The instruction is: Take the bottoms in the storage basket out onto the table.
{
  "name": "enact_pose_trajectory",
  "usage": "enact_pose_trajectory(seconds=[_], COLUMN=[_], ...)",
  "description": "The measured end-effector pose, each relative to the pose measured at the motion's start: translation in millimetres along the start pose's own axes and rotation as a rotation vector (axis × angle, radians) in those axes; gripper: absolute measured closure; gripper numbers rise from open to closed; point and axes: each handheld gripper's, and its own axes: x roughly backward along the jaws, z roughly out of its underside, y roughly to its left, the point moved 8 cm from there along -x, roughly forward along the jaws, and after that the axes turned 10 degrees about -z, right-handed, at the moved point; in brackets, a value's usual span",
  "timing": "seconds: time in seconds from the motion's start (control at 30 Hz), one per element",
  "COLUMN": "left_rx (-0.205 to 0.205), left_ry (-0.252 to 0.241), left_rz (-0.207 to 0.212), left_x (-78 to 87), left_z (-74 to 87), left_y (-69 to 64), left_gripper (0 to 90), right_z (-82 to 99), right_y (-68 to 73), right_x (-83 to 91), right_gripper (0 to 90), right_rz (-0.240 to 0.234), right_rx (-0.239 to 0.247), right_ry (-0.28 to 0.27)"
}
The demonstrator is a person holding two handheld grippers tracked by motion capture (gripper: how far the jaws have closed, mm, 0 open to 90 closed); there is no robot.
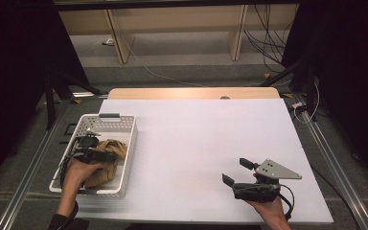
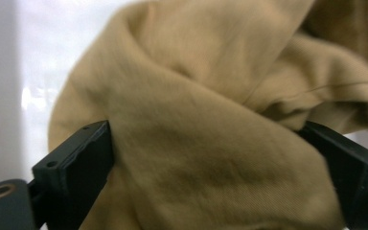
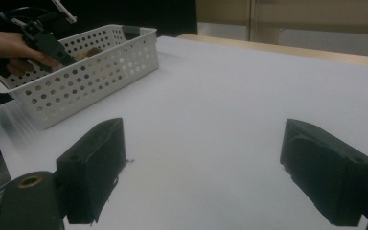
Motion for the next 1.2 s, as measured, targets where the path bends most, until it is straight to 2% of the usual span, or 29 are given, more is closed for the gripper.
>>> enact_pose_trajectory(seconds=[0.2,0.4,0.5,0.77,0.87,1.2], left_rx=[-0.055,-0.073,-0.073,-0.046,-0.052,-0.023], left_ry=[-0.016,-0.037,-0.045,-0.092,-0.107,-0.138], left_rz=[-0.058,-0.073,-0.071,-0.058,-0.062,-0.041], left_x=[0.4,3.4,5.3,13.0,18.1,27.9], left_z=[-0.8,-1.4,-1.4,-3.9,-4.9,-7.4], left_y=[-0.5,1.3,3.0,9.4,11.8,16.9], left_gripper=[25.4,41.1,49.5,62.4,64.8,65.2], right_z=[0.0,-0.1,-0.1,-0.1,-0.2,-0.1], right_y=[-0.3,0.1,0.1,-0.3,-0.8,-0.5], right_x=[0.4,0.8,1.0,1.8,2.2,2.5], right_gripper=[17.1,17.5,17.7,17.8,17.8,18.0], right_rz=[0.001,-0.001,0.0,0.003,0.003,0.001], right_rx=[-0.001,-0.002,-0.003,-0.002,-0.005,-0.003], right_ry=[0.001,0.001,0.001,0.0,-0.001,-0.001])
